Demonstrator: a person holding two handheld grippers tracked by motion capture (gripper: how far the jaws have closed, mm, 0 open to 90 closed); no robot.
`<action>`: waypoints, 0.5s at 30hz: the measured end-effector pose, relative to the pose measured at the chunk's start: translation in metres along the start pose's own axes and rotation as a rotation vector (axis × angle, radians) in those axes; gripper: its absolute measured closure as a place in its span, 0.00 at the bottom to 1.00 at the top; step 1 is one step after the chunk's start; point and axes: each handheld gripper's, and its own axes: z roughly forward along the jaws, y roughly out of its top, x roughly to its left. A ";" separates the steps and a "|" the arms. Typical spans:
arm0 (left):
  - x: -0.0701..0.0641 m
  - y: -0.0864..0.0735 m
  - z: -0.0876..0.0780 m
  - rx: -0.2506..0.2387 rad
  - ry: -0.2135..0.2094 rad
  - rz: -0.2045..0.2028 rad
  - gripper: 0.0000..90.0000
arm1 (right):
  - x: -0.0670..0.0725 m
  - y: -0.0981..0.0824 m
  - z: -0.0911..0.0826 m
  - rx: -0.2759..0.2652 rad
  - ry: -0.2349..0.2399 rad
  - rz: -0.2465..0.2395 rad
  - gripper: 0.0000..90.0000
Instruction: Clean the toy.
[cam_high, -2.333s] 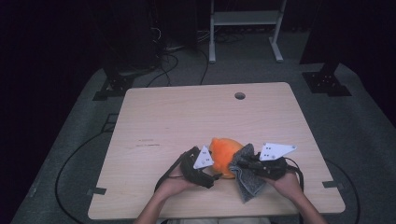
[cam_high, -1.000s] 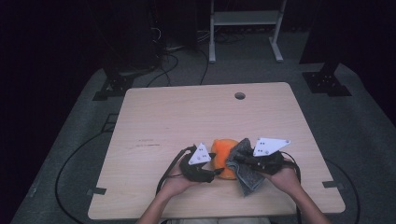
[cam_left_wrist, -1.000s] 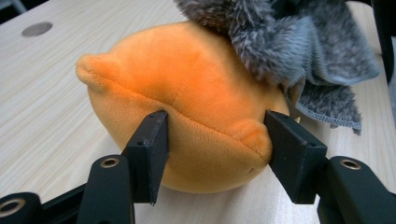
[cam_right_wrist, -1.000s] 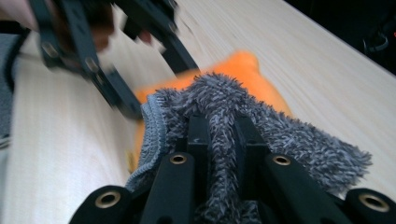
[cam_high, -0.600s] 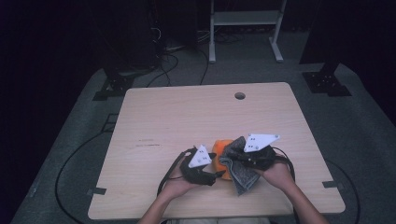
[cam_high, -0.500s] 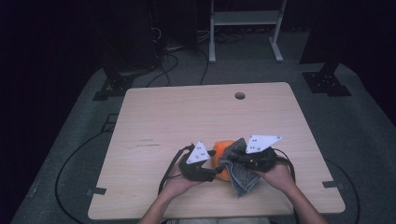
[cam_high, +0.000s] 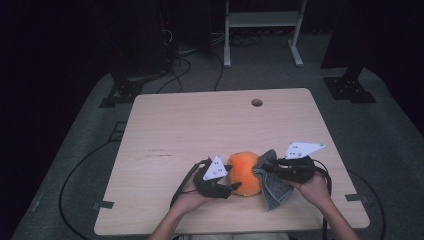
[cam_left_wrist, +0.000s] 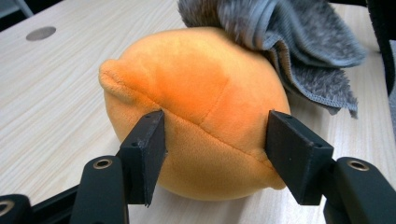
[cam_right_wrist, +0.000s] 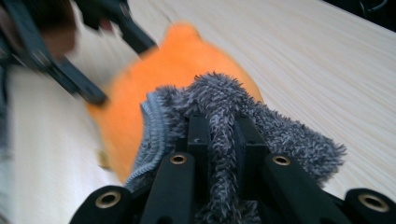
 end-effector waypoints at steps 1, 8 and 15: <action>-0.001 0.000 0.001 -0.009 -0.002 0.006 0.42 | 0.005 0.006 -0.001 -0.022 0.006 -0.017 0.88; -0.006 -0.004 -0.002 0.027 -0.027 0.074 0.44 | 0.028 0.049 0.028 0.037 0.044 -0.153 0.88; 0.001 -0.012 -0.005 0.044 -0.032 0.043 0.45 | 0.011 0.032 0.025 0.052 0.013 -0.080 0.88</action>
